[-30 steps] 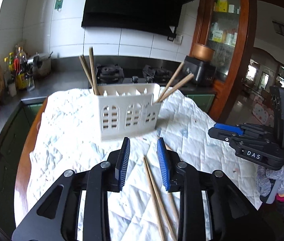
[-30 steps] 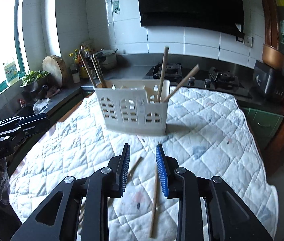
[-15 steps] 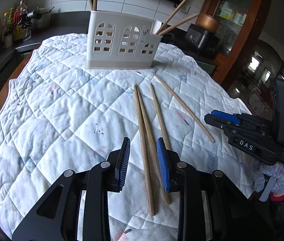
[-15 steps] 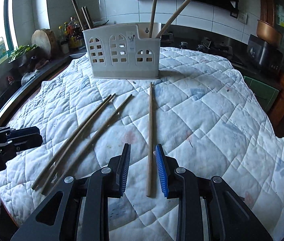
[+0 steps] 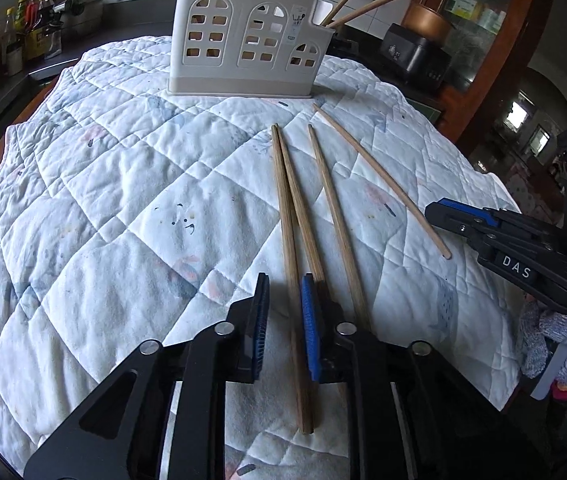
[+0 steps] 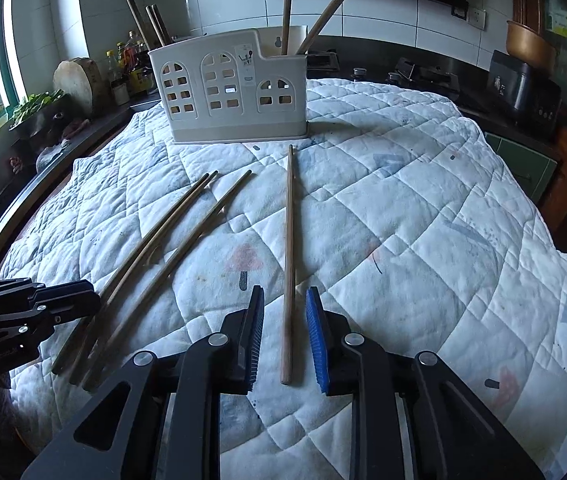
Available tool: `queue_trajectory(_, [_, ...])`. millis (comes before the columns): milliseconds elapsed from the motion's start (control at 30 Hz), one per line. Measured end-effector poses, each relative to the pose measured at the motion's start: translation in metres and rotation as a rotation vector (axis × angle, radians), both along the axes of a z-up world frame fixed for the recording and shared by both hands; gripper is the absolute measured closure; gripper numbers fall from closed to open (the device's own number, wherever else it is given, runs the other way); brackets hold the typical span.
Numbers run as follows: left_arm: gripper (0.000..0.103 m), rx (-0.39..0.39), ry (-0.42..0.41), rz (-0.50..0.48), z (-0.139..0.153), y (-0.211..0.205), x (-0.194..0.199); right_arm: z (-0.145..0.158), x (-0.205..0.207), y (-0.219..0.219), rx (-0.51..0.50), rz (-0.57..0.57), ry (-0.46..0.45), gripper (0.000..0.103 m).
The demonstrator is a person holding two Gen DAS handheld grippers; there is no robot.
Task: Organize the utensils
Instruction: 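Move both open tools down and close each on a chopstick on the cloth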
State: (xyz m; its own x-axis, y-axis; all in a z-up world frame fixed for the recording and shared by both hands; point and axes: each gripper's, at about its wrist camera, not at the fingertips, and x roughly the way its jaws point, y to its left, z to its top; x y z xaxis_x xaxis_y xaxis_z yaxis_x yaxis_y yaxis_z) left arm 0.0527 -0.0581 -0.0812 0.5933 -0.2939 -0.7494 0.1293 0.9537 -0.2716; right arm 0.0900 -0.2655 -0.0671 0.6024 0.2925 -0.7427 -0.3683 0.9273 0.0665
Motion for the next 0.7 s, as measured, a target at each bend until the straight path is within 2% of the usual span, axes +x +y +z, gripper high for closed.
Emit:
queue_trajectory(567, [0.089, 0.005, 0.008, 0.005, -0.005, -0.006, 0.003, -0.017, 0.012, 0.005, -0.041, -0.005, 0.048, 0.088])
queue_trajectory(700, [0.089, 0.039, -0.002, -0.002, -0.005, -0.011, 0.004, -0.018, 0.012, 0.007, -0.051, -0.007, 0.045, 0.09])
